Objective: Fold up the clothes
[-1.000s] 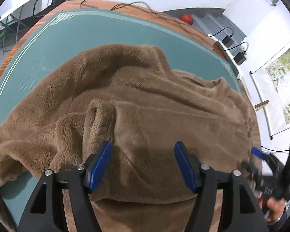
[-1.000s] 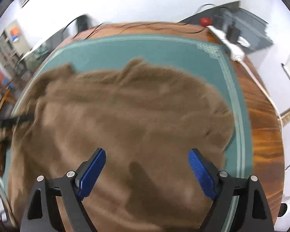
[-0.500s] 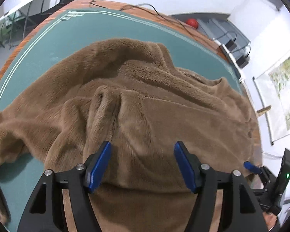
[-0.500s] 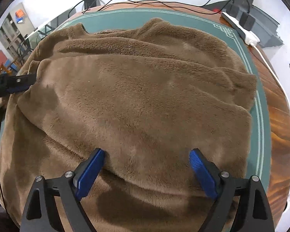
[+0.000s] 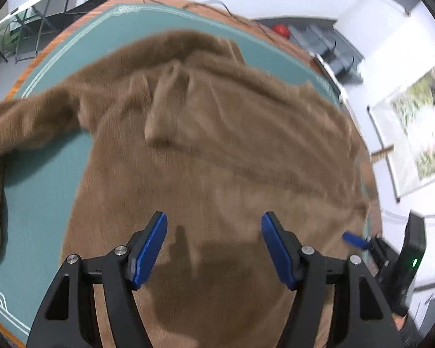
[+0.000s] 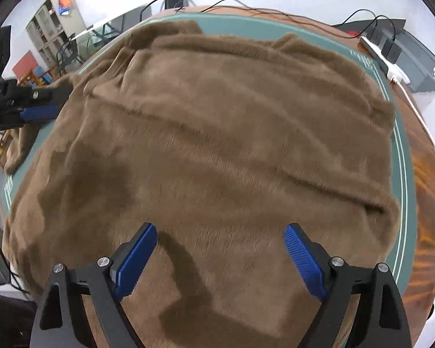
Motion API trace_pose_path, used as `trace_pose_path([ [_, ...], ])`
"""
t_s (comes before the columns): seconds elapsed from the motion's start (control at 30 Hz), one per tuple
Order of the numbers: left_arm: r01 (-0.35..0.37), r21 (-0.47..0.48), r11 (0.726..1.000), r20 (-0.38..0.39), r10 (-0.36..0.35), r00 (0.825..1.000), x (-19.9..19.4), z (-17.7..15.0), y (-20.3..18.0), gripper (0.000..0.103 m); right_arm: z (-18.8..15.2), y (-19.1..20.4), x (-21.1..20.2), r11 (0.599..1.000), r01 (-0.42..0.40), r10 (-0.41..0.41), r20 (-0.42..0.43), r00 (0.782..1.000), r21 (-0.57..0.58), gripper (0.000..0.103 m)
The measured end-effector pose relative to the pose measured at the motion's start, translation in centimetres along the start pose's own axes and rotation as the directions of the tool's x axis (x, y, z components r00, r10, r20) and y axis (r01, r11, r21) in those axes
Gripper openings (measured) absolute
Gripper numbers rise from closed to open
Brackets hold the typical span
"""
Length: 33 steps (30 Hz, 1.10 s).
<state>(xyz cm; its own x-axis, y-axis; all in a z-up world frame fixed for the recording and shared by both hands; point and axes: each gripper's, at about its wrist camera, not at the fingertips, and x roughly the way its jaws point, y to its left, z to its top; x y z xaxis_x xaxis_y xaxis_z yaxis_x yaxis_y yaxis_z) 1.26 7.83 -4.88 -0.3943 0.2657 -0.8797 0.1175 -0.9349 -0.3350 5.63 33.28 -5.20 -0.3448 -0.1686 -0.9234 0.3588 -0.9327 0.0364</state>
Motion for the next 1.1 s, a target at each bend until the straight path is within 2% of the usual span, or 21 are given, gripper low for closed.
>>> trace_pose_path([
  [0.13,-0.052,-0.003,0.999,-0.072,0.051,0.996,2.1,-2.4,0.3,0.072,-1.7,-0.3,1.0,1.000,0.029,-0.029,-0.054,0.998,-0.013,0.092],
  [0.2,-0.073,0.019,0.997,-0.082,0.074,0.994,2.7,-3.4,0.2,0.072,-2.4,-0.1,0.8,0.999,0.040,-0.042,-0.043,0.998,-0.034,0.093],
  [0.3,-0.123,0.080,0.989,-0.054,0.127,0.990,2.6,-4.1,-0.7,0.073,-3.1,0.0,0.5,0.998,0.050,-0.051,-0.044,0.998,-0.039,0.093],
  [0.43,-0.144,0.063,0.988,-0.021,0.145,0.989,1.3,-4.6,-1.3,0.073,-3.7,-0.3,-1.4,1.000,0.024,-0.024,-0.017,1.000,0.000,0.093],
  [0.53,-0.187,0.082,0.979,0.004,0.187,0.982,0.6,-5.0,-1.9,0.073,-4.2,0.0,-2.7,1.000,0.007,-0.007,0.002,1.000,-0.001,0.093],
  [0.7,-0.246,0.141,0.959,0.035,0.243,0.969,0.2,-5.0,-3.1,0.073,-5.9,1.5,-2.1,1.000,-0.016,0.015,-0.034,0.999,-0.017,0.093],
  [0.9,-0.239,0.169,0.956,0.034,0.236,0.971,0.9,-4.3,-3.3,0.073,-7.3,2.3,-1.0,0.998,0.048,-0.051,-0.063,0.997,-0.039,0.095],
  [1.1,-0.229,0.185,0.956,0.024,0.228,0.973,0.5,-4.5,-1.9,0.073,-7.0,2.5,-0.5,0.997,0.081,-0.081,-0.086,0.993,0.008,0.102],
])
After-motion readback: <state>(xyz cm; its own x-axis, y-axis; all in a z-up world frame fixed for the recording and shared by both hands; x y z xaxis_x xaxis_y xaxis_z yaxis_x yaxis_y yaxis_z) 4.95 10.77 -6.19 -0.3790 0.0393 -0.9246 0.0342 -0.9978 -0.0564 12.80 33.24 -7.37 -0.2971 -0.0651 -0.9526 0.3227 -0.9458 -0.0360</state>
